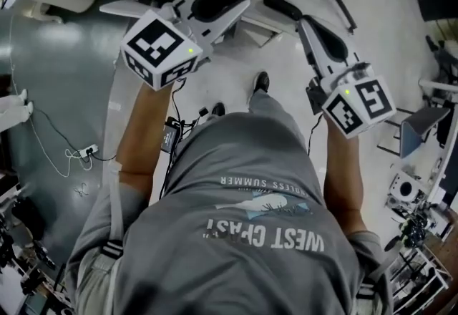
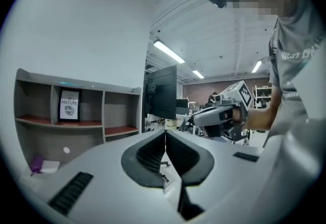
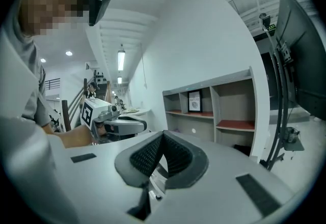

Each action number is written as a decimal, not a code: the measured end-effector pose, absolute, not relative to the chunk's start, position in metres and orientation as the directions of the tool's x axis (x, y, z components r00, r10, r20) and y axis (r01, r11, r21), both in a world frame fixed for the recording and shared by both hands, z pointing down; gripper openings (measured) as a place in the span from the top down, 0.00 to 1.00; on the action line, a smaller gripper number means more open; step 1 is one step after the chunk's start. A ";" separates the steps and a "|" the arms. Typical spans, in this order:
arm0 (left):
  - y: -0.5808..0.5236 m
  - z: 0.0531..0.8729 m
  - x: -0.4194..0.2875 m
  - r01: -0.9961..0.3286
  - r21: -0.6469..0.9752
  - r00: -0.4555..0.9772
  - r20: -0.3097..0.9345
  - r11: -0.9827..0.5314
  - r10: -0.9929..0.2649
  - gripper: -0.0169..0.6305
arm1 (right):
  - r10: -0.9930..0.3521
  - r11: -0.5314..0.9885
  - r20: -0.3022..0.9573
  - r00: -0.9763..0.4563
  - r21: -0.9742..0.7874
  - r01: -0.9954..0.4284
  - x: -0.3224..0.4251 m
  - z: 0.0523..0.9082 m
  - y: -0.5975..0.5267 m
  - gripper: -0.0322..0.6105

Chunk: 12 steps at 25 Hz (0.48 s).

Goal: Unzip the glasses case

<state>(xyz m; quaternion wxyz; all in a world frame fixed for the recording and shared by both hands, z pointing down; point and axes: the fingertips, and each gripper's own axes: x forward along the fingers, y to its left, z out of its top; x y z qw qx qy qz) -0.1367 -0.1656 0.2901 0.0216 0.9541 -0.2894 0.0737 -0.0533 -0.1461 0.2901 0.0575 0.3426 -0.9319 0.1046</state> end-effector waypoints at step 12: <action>-0.115 0.271 -0.134 -0.543 -0.012 0.835 0.096 -0.839 -0.542 0.97 | -0.667 0.718 0.147 -0.731 -0.134 -0.683 -0.035 0.271 -0.099 0.94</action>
